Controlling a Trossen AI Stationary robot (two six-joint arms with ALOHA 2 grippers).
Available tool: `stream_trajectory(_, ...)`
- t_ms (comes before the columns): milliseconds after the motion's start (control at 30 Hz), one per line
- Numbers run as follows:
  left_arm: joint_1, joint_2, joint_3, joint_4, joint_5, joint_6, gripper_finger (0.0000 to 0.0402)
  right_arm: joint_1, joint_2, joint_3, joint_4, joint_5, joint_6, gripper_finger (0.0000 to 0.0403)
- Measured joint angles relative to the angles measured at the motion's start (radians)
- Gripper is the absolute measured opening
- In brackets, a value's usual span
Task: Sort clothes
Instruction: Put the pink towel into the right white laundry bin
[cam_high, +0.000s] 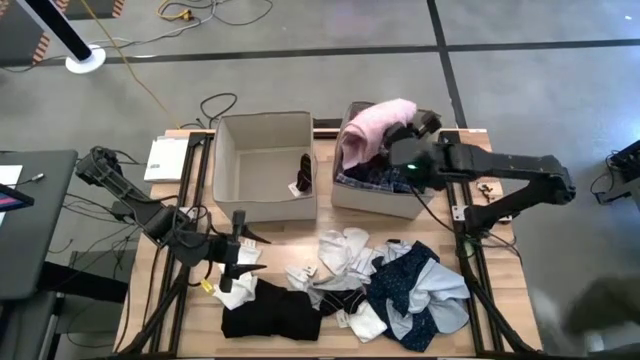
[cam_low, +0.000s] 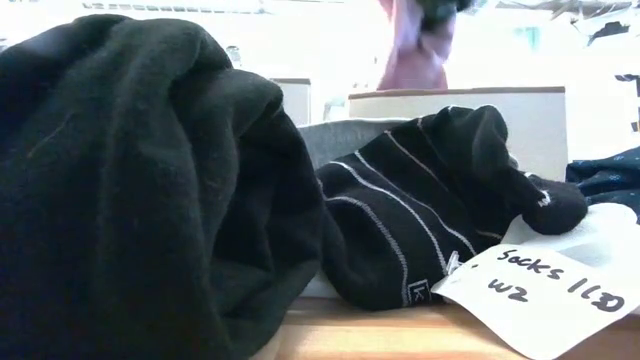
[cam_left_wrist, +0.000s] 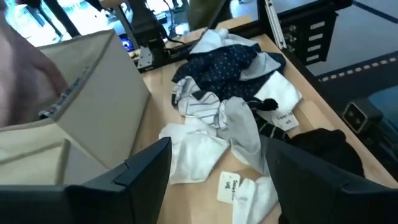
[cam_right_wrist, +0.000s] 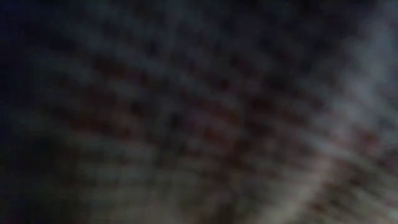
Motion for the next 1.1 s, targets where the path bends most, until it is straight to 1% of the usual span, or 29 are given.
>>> stream_trajectory(67, -0.005, 0.000, -0.008, -0.003, 0.000, 0.000, 0.0256, -0.051, 0.033, -0.001, -0.148, -0.066, 0.147, 0.0095)
stream_trajectory(133, -0.006, 0.000, -0.016, -0.003, 0.000, 0.000, 0.0256, -0.100, 0.071, -0.001, -0.258, -0.135, 0.250, 0.0095)
stream_trajectory(233, -0.006, 0.004, -0.016, 0.000, 0.000, -0.003, 0.0256, -0.170, 0.144, -0.001, -0.343, -0.242, 0.326, 0.0093)
stream_trajectory(333, -0.006, 0.005, -0.016, 0.001, 0.000, -0.005, 0.0256, -0.235, 0.226, -0.001, -0.370, -0.320, 0.340, 0.0092)
stream_trajectory(500, -0.008, 0.005, -0.016, -0.005, 0.005, -0.050, 0.0256, -0.351, 0.343, -0.001, -0.377, -0.412, 0.343, 0.0090)
stream_trajectory(633, -0.021, 0.005, -0.016, -0.026, 0.026, -0.090, 0.0256, -0.428, 0.412, -0.001, -0.387, -0.541, 0.342, 0.0090)
stream_trajectory(700, -0.028, 0.005, -0.016, -0.033, 0.026, -0.102, 0.0256, -0.450, 0.435, -0.001, -0.391, -0.624, 0.325, 0.0099)
stream_trajectory(800, -0.035, 0.006, -0.016, -0.043, 0.026, -0.105, 0.0256, -0.468, 0.461, -0.001, -0.400, -0.718, 0.320, 0.0125)
stream_trajectory(933, -0.037, 0.006, -0.016, -0.044, 0.026, -0.105, 0.0256, -0.477, 0.487, 0.000, -0.425, -0.771, 0.314, 0.0153)
stream_trajectory(1100, -0.037, 0.006, -0.016, -0.048, 0.040, -0.126, 0.0256, -0.495, 0.532, 0.000, -0.427, -0.867, 0.279, 0.0162)
